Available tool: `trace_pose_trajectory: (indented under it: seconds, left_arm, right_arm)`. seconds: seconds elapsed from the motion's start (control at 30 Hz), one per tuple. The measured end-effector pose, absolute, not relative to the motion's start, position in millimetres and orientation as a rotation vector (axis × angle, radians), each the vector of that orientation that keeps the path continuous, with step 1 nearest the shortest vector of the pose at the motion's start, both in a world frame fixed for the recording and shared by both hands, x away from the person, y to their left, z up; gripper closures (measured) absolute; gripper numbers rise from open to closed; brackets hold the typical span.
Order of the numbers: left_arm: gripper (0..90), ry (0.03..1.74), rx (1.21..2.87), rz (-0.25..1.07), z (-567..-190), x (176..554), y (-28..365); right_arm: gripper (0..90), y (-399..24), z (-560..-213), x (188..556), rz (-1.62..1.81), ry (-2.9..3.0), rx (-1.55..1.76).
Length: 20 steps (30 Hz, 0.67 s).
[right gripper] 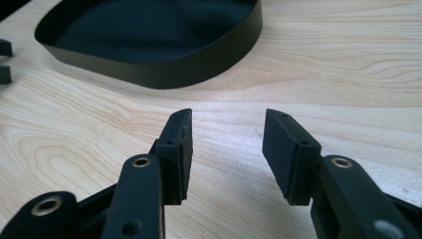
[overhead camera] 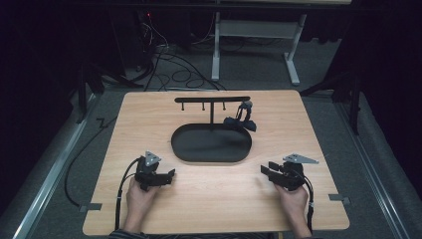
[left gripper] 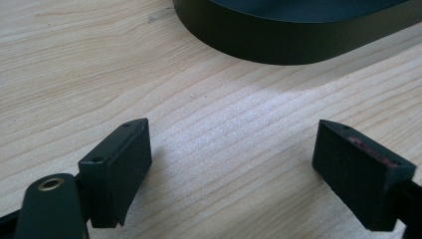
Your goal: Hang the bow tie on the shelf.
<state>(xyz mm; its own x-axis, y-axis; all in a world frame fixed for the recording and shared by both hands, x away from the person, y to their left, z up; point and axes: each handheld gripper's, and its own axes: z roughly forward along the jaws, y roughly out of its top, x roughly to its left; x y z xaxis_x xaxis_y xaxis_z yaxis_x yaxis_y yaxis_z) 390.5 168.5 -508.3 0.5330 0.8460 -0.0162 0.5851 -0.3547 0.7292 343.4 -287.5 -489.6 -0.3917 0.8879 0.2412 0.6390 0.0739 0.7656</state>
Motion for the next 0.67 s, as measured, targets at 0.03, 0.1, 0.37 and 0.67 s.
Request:
trace_pose_trajectory:
  seconds: [0.03,0.1,0.37,0.67]
  left_arm:
    - [16.0,1.155,2.076,0.480,-508,390,169]
    - [16.0,1.155,2.076,0.480,-508,390,169]
    - [16.0,1.155,2.076,0.480,-508,390,169]
    - [16.0,1.154,2.076,0.480,-508,390,169]
  right_arm:
    - [56.5,-287,-491,344,1.214,2.069,1.522]
    - [56.0,-285,-493,344,1.191,2.076,1.517]
    - [53.3,-276,-502,344,1.063,2.112,1.481]
    - [48.2,-262,-502,341,0.927,2.140,1.359]
